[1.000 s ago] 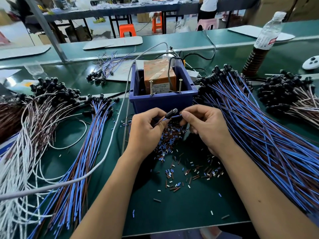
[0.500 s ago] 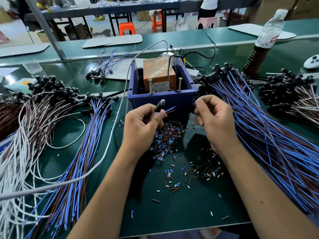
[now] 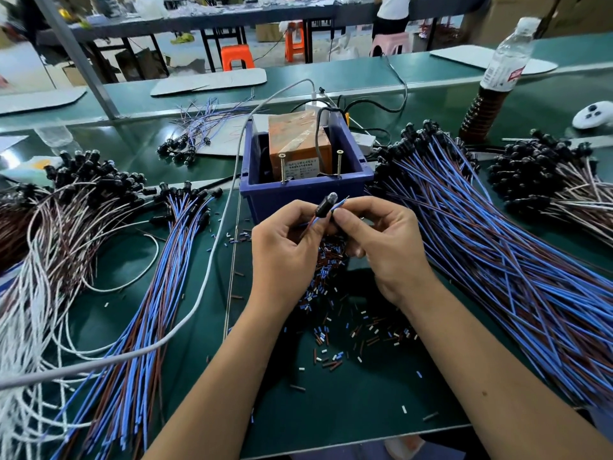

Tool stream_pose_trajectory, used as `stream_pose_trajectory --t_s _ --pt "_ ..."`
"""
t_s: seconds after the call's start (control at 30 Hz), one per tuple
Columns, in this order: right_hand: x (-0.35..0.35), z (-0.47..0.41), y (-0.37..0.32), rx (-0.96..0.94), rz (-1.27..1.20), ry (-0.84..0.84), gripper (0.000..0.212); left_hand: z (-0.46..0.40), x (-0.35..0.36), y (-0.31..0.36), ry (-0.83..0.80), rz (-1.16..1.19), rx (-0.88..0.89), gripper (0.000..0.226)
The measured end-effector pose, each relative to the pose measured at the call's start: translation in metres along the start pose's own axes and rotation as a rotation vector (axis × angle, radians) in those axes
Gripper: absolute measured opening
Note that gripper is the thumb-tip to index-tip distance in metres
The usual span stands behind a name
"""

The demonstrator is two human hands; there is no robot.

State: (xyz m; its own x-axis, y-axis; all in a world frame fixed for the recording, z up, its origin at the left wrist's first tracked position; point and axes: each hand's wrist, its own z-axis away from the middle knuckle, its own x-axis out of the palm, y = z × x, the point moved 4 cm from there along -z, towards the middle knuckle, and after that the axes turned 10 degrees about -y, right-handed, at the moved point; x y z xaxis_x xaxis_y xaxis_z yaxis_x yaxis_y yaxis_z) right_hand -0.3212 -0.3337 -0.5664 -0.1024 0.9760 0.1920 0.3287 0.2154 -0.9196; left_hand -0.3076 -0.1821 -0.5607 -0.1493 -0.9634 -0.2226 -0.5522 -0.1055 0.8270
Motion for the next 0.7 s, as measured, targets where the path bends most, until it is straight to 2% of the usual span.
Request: stream_pose_trajectory --t_s 0.2,0.33,0.47,0.6,0.7 --pt "-0.002 -0.002 -0.002 0.006 -0.012 -0.006 0.010 0.001 -0.001 0.004 0.051 -0.051 0.043 0.007" --pt "-0.003 -0.003 -0.004 0.002 -0.078 -0.028 0.009 0.003 -0.009 0.010 0.229 -0.160 0.130 0.007" --pt "-0.004 -0.007 -0.005 0.001 -0.140 -0.035 0.009 0.008 -0.019 0.013 0.420 -0.155 0.146 0.007" --pt "-0.007 -0.009 -0.010 -0.096 0.054 0.112 0.011 0.007 -0.026 0.013 0.537 -0.211 0.094 0.011" --pt "-0.009 -0.013 -0.017 -0.190 0.275 0.254 0.010 0.005 -0.027 0.010 0.530 -0.181 0.060 0.007"
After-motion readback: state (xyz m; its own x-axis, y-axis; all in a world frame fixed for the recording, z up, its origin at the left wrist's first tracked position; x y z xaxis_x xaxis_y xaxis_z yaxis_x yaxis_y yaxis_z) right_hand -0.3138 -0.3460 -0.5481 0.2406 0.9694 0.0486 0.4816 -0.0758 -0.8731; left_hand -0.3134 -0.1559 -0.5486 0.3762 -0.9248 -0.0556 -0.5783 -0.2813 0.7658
